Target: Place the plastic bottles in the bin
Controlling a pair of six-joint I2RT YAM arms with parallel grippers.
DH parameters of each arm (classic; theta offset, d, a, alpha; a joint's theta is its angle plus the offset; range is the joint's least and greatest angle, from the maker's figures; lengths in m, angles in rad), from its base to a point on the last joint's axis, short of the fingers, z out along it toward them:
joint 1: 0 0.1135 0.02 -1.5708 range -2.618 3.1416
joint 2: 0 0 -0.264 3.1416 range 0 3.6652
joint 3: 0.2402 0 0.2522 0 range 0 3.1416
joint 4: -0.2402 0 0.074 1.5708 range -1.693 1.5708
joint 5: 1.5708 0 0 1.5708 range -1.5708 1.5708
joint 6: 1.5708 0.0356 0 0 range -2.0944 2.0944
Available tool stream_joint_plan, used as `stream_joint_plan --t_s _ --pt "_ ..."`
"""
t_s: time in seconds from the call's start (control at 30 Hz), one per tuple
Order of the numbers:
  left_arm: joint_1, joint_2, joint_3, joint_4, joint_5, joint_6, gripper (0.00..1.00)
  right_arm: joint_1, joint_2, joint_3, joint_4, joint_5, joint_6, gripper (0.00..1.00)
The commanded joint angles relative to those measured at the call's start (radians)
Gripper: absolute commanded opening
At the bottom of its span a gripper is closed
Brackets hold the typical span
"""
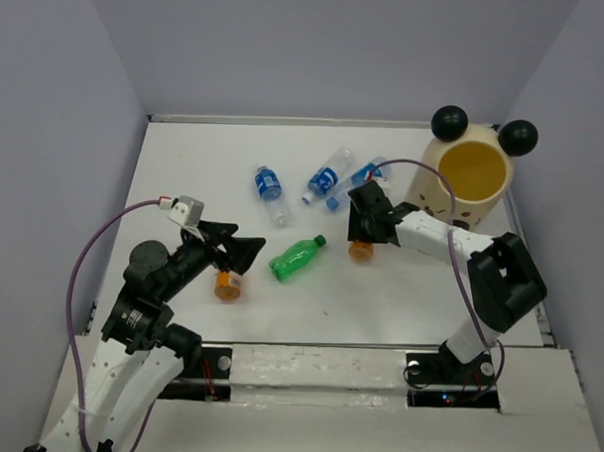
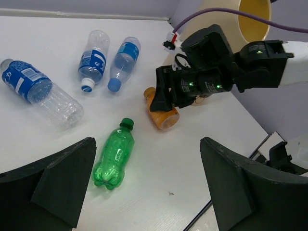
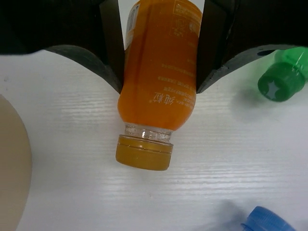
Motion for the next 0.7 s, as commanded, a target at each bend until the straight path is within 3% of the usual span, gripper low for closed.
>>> stream_joint_plan --t_s 0.0,0.2,0.33,0.47,0.67 --pt "-0.007 0.007 -0.006 0.029 0.003 -0.008 0.99 0.021 -0.227 -0.043 0.032 -0.015 0.005 0.31" --pt "-0.018 0.043 -0.017 0.059 0.074 -0.019 0.99 0.075 -0.535 -0.041 0.052 -0.124 -0.041 0.3" --pt "-0.018 0.116 -0.008 0.049 0.085 -0.012 0.99 0.075 -0.666 0.039 0.044 -0.092 -0.106 0.27" --pt "-0.018 0.228 0.006 0.039 0.12 0.0 0.99 0.075 -0.733 0.14 0.069 0.119 -0.226 0.24" --pt "-0.024 0.337 0.041 0.023 0.177 0.001 0.99 0.075 -0.778 0.101 0.164 0.495 -0.418 0.21"
